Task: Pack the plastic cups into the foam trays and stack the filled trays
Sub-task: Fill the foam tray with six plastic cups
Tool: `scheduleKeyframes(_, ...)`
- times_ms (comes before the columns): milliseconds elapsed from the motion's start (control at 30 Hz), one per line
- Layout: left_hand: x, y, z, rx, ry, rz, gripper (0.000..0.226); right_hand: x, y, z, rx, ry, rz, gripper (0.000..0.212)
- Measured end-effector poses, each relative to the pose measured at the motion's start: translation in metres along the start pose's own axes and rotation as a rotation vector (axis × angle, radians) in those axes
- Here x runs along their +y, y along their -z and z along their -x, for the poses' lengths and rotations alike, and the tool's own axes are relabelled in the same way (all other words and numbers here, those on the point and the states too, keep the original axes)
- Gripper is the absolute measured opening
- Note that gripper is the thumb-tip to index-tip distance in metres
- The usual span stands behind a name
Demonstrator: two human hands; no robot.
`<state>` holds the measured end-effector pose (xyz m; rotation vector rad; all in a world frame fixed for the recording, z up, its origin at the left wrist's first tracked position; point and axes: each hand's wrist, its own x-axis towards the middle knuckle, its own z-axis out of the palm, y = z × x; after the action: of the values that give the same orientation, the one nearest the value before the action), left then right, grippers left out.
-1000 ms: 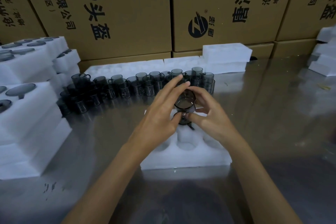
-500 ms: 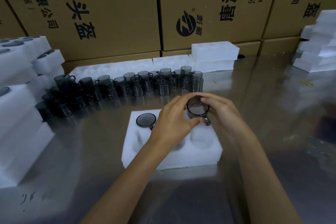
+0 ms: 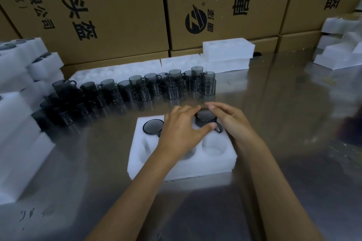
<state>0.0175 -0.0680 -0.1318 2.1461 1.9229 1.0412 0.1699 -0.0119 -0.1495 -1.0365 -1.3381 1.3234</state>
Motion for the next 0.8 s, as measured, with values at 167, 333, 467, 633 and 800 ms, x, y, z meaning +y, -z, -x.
scheduleKeyframes(167,-0.007,0.0,-0.003,-0.092,0.058,-0.005,0.042,0.004,0.004,0.001,-0.054,-0.132,0.031,0.017)
scheduleKeyframes(333,-0.008,0.0,-0.005,-0.117,0.081,-0.049,0.039,0.002,0.002,0.001,-0.045,-0.147,0.086,0.027)
scheduleKeyframes(467,-0.008,0.003,-0.003,-0.126,0.069,-0.066,0.039,0.003,-0.001,0.002,-0.014,-0.131,0.087,0.02)
scheduleKeyframes(633,-0.01,0.017,-0.015,-0.209,0.127,0.006,0.029,0.007,0.0,0.0,0.047,-0.157,-0.045,0.024)
scheduleKeyframes(800,-0.014,0.026,-0.077,-0.262,0.219,0.095,0.027,0.013,-0.005,-0.018,0.246,-0.085,-0.062,0.031)
